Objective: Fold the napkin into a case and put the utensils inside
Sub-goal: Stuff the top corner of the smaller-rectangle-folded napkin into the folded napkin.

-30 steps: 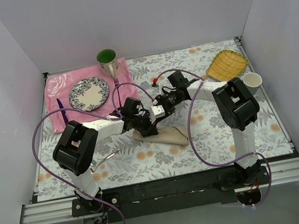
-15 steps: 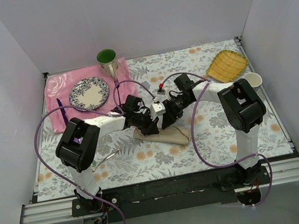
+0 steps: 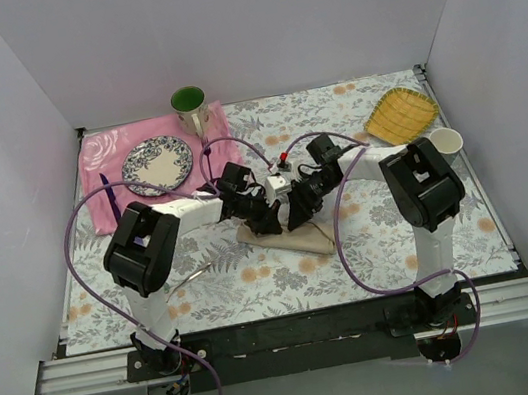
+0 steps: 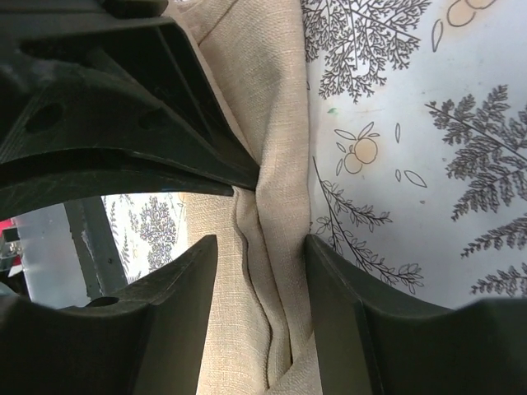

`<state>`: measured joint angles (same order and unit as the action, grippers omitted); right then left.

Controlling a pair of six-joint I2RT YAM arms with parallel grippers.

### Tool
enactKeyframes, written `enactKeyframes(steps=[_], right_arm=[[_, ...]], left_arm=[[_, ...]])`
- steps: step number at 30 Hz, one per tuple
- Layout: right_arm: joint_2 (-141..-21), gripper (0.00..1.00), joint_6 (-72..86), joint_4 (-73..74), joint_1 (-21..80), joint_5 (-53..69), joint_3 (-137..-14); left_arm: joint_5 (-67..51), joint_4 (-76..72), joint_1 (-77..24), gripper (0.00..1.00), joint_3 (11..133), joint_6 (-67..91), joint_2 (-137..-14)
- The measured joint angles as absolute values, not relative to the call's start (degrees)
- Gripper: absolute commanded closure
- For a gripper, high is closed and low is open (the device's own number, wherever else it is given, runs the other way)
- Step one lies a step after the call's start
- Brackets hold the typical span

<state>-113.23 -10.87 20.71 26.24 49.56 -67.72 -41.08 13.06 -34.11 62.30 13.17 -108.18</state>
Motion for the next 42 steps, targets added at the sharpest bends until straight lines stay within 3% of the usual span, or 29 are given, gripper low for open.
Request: enactKeyframes(steps=[3, 6, 7, 9, 10, 13, 16, 18, 23, 29, 36, 42], right_arm=[[-113.5, 0.52, -11.1, 20.5, 26.3, 50.0, -67.7], [-113.9, 0.72, -11.2, 19.9, 26.3, 49.7, -67.7], [-114.1, 0.86, -11.3, 19.7, 26.3, 49.4, -67.7], [-114.7, 0.99, -11.6, 19.2, 26.3, 48.9, -67.7], [-115.1, 0.99, -11.4, 19.0, 26.3, 49.1, -67.7], [-115.7, 0.99, -11.1, 19.0, 26.3, 49.5, -68.1], [-116.0, 0.99, -11.2, 19.0, 26.4, 49.7, -68.5], [-116.0, 0.99, -11.4, 19.0, 26.4, 49.8, -68.5], [-116.1, 0.99, -12.8, 19.0, 26.4, 50.6, -68.5], [-117.2, 0.99, -15.1, 19.3, 26.5, 53.6, -68.7], [-119.5, 0.99, -17.7, 21.0, 28.5, 57.1, -70.8], [-120.8, 0.99, -19.4, 22.4, 29.3, 58.7, -71.9]], left_arm=[[-41.6, 13.6, -33.6, 1.00, 63.1, 14.6, -108.9], [-42.4, 13.7, -33.2, 1.00, 63.4, 15.8, -109.3], [-42.5, 13.7, -33.1, 1.00, 63.5, 16.3, -109.4], [-42.6, 13.7, -32.9, 1.00, 63.7, 17.8, -109.5], [-42.7, 13.6, -32.7, 0.98, 63.7, 18.9, -109.6], [-43.1, 13.0, -31.7, 0.79, 63.9, 24.5, -110.2], [-44.1, 11.0, -29.5, 0.53, 63.9, 31.5, -110.2], [-45.2, 8.4, -26.7, 0.48, 63.6, 36.9, -109.4], [-49.2, 1.8, -19.2, 0.48, 57.0, 48.0, -97.4], [-58.0, -5.1, -19.1, 0.55, 46.5, 56.8, -81.8], [-59.6, -7.4, -19.9, 0.66, 35.6, 63.7, -80.4], [-59.5, -12.0, -20.4, 0.71, 34.6, 67.2, -83.7]])
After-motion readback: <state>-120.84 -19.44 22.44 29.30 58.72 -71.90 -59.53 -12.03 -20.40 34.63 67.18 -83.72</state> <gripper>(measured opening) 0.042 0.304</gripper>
